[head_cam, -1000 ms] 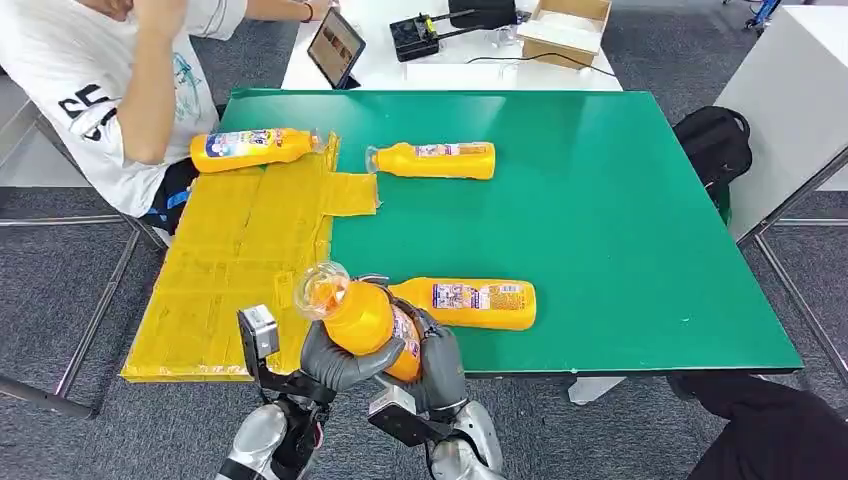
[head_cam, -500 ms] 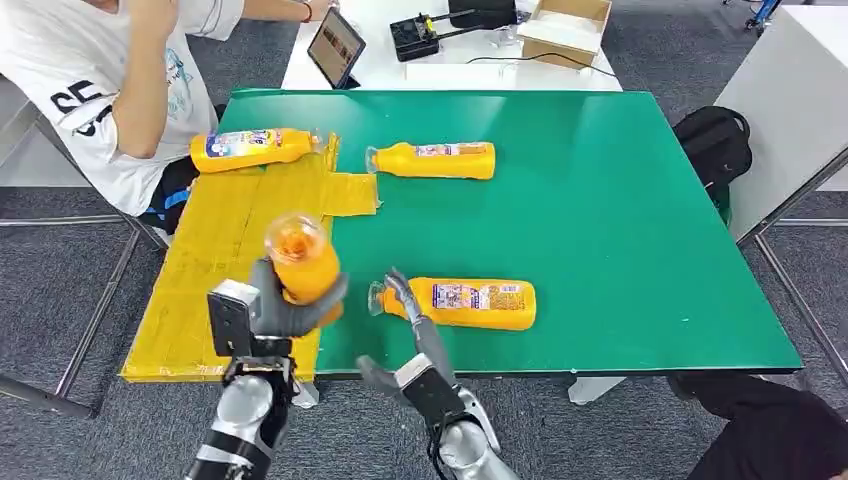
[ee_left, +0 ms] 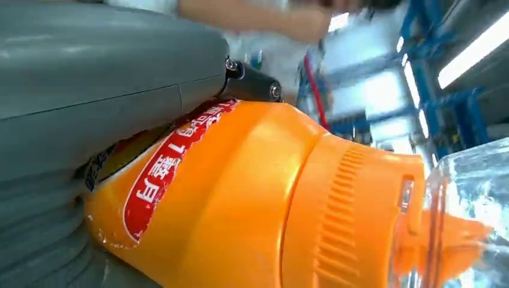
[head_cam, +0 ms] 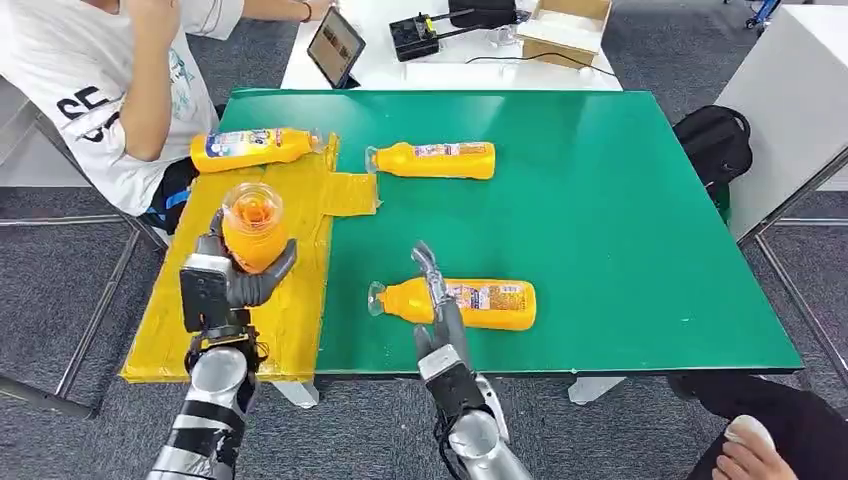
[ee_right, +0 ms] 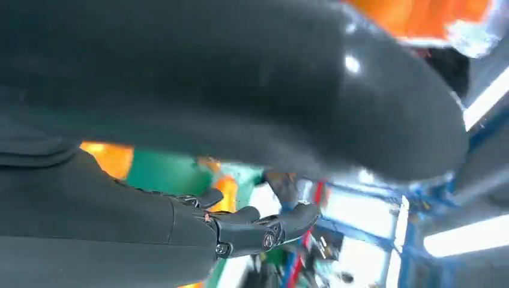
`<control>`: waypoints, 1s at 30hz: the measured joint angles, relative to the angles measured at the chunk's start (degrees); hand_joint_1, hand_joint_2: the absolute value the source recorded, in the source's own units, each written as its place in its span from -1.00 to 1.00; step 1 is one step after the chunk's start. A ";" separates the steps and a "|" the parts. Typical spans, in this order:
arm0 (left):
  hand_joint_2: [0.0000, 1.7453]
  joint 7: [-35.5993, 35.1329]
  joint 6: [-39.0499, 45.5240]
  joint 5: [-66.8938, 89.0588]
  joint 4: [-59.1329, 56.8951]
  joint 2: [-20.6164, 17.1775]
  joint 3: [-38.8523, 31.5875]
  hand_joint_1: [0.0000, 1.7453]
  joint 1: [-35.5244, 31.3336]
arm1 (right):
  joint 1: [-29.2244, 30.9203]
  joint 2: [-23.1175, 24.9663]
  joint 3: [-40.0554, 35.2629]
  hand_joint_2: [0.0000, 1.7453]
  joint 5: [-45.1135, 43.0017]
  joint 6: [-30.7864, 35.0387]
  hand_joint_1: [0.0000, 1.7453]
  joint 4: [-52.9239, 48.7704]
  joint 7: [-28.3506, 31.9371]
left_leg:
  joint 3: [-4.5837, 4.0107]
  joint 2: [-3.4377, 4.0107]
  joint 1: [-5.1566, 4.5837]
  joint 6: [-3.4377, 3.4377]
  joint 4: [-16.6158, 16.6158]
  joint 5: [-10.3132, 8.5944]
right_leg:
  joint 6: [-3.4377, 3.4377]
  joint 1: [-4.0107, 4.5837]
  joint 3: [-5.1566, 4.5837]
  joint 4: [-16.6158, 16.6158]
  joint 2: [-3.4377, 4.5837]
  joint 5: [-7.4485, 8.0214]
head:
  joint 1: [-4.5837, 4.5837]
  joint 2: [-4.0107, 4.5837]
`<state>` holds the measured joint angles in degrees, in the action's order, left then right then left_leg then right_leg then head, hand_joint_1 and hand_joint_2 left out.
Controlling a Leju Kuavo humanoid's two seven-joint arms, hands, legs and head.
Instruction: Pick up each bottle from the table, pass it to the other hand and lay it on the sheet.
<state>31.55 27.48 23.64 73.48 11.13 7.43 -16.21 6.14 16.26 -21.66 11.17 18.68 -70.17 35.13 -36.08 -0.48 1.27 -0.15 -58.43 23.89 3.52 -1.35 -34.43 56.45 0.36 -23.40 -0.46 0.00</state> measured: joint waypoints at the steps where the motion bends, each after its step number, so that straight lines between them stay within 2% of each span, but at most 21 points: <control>1: 1.00 -0.78 2.45 3.70 -0.94 -0.35 -0.41 1.00 -0.84 | -0.30 0.02 0.31 -1.00 -0.24 2.00 -1.00 -0.82 1.42 | 0.00 0.00 0.00 0.00 0.00 0.00 | 0.00 0.00 0.01 0.00 0.00 0.00 | -0.02 0.00; 2: 1.00 -2.01 4.27 7.92 -2.34 -1.00 -0.81 1.00 -1.85 | -0.62 0.04 0.61 1.00 -0.81 4.19 -1.00 -2.01 2.66 | 0.00 0.00 0.00 0.00 0.00 0.00 | 0.00 0.00 0.01 0.00 0.00 0.00 | 0.00 0.00; 5: 1.00 -7.43 5.93 22.08 -8.88 -3.56 -1.55 1.00 -5.67 | -1.29 0.15 1.27 1.00 -1.55 8.79 -1.00 -5.59 2.77 | 0.01 0.01 0.01 -0.01 0.00 -0.02 | -0.01 0.01 0.01 0.02 0.00 0.01 | -0.02 0.00; 12: 1.00 -16.67 8.43 47.52 -29.10 -10.08 -1.46 1.00 -13.49 | -1.40 0.11 1.16 1.00 -0.15 9.80 -1.00 -8.64 2.75 | 0.02 0.29 0.02 -0.07 0.00 -0.08 | -0.17 0.02 -0.09 0.05 0.16 0.14 | -0.02 0.00; 16: 1.00 -20.14 6.30 54.55 -36.57 -12.92 -0.21 1.00 -16.17 | -1.38 0.04 0.72 1.00 0.11 9.43 -1.00 -8.62 2.71 | -0.03 0.27 0.02 -0.07 0.00 -0.07 | -0.17 0.02 -0.12 0.06 0.16 0.13 | -0.02 0.00; 24: 1.00 -18.19 -2.59 51.79 -43.43 -15.04 -1.14 1.00 -18.06 | -1.41 0.17 0.92 1.00 -2.56 9.14 -1.00 -8.27 1.55 | -0.06 0.21 0.02 -0.07 0.00 -0.07 | -0.17 0.01 -0.12 0.06 0.13 0.12 | -0.04 0.00; 25: 1.00 -17.99 -2.94 51.68 -43.80 -15.13 -1.44 0.14 -18.25 | -1.40 0.17 0.92 1.00 -2.58 9.06 -1.00 -8.10 1.55 | -0.06 0.21 0.02 -0.07 0.00 -0.07 | -0.17 0.01 -0.09 0.06 0.13 0.12 | -0.02 0.00; 26: 1.00 -17.84 -3.14 51.26 -44.15 -15.15 -1.73 -0.82 -18.35 | -1.40 0.17 0.90 1.00 -2.58 8.86 -1.00 -7.88 1.53 | -0.05 0.21 0.02 -0.07 0.00 -0.07 | -0.17 0.01 -0.09 0.06 0.13 0.12 | 0.00 0.00; 28: 1.00 -17.73 -3.50 51.05 -44.32 -15.15 -1.86 -0.82 -18.41 | -1.41 0.17 0.90 1.00 -2.58 8.75 -1.00 -7.71 1.50 | -0.05 0.21 0.02 -0.07 0.00 -0.07 | -0.17 0.01 -0.10 0.06 0.13 0.12 | -0.02 0.00; 29: 1.00 -17.73 -3.50 51.05 -44.32 -15.15 -1.86 -1.00 -18.41 | -1.41 0.17 0.90 1.00 -2.58 8.75 -1.00 -7.71 1.50 | -0.05 0.21 0.02 -0.07 0.00 -0.07 | -0.17 0.01 -0.10 0.06 0.13 0.12 | -0.02 0.00; 30: 1.00 -17.73 -3.51 51.05 -44.32 -15.15 -1.86 -1.00 -18.42 | -1.41 0.17 0.90 1.00 -2.58 8.75 -1.00 -7.70 1.50 | -0.05 0.21 0.02 -0.07 0.00 -0.07 | -0.17 0.01 -0.10 0.06 0.13 0.12 | -0.02 0.00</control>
<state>13.81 23.98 74.68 29.16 -4.02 5.57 -34.62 4.73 16.44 -20.76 8.59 27.43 -77.88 36.63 -36.13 -0.27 1.29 -0.22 -58.42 23.82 3.35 -1.33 -34.53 56.50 0.49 -23.27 -0.48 0.00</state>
